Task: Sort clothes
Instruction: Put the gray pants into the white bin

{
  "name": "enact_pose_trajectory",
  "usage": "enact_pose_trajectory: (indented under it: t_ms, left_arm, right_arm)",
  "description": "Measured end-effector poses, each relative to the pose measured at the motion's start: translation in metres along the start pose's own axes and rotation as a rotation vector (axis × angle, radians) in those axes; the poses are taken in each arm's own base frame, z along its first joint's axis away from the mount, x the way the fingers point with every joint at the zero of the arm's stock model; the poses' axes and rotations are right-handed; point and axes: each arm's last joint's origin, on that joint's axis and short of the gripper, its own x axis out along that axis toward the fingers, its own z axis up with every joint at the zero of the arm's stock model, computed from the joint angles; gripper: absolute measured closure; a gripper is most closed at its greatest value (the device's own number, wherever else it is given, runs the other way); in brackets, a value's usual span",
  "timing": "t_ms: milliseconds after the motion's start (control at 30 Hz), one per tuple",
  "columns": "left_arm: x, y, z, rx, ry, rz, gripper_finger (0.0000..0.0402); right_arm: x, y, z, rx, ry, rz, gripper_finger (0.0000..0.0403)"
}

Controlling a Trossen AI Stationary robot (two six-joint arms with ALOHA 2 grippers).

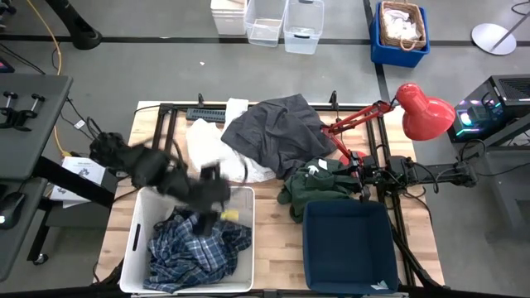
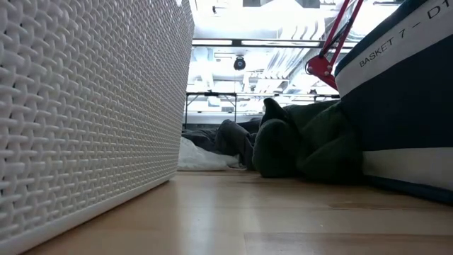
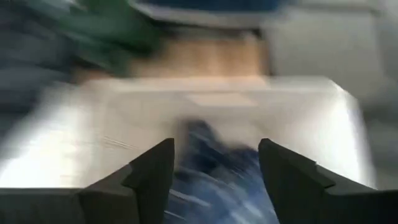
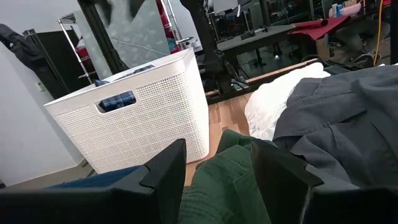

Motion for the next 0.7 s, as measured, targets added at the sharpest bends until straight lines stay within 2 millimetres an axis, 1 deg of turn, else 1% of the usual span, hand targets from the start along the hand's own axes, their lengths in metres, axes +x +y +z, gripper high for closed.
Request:
enact_pose_trajectory:
  t_ms: [67, 133, 167, 233, 300, 400, 467, 533, 600, 700]
  left_arm:
    - [-0.004, 0.025, 0.01, -0.048, -0.052, 0.152, 0.0166]
    - [-0.001, 0.055, 0.015, -0.078, -0.029, 0.265, 0.0162]
    - [0.005, 0.072, 0.018, -0.097, 0.004, 0.305, 0.0161]
    - [0.021, 0.108, 0.023, -0.142, 0.043, 0.334, 0.016]
    - [0.044, 0.144, 0.027, -0.182, 0.031, 0.313, 0.016]
    - [0.073, 0.19, 0.033, -0.266, -0.098, 0.214, 0.016]
    - [0.089, 0.211, 0.034, -0.277, -0.183, 0.169, 0.016]
    - [0.105, 0.226, 0.034, -0.239, -0.21, 0.192, 0.016]
    - [0.125, 0.242, 0.032, -0.235, -0.18, 0.247, 0.016]
    - [0.157, 0.263, 0.03, -0.318, -0.127, 0.311, 0.016]
  right_arm:
    - [0.0, 0.0, 0.0, 0.0, 0.0, 0.0, 0.0224]
    - [0.0, 0.0, 0.0, 0.0, 0.0, 0.0, 0.0224]
    - [0.0, 0.0, 0.0, 0.0, 0.0, 0.0, 0.0224]
    - [0.0, 0.0, 0.0, 0.0, 0.0, 0.0, 0.0224]
    - [0.0, 0.0, 0.0, 0.0, 0.0, 0.0, 0.0224]
    - [0.0, 0.0, 0.0, 0.0, 0.0, 0.0, 0.0224]
    - [0.0, 0.0, 0.0, 0.0, 0.0, 0.0, 0.0224]
    - [0.0, 0.0, 0.0, 0.0, 0.0, 0.0, 0.0224]
    - [0.0, 0.0, 0.0, 0.0, 0.0, 0.0, 0.0224]
    - [0.0, 0.0, 0.0, 0.0, 0.001, 0.0, 0.0224]
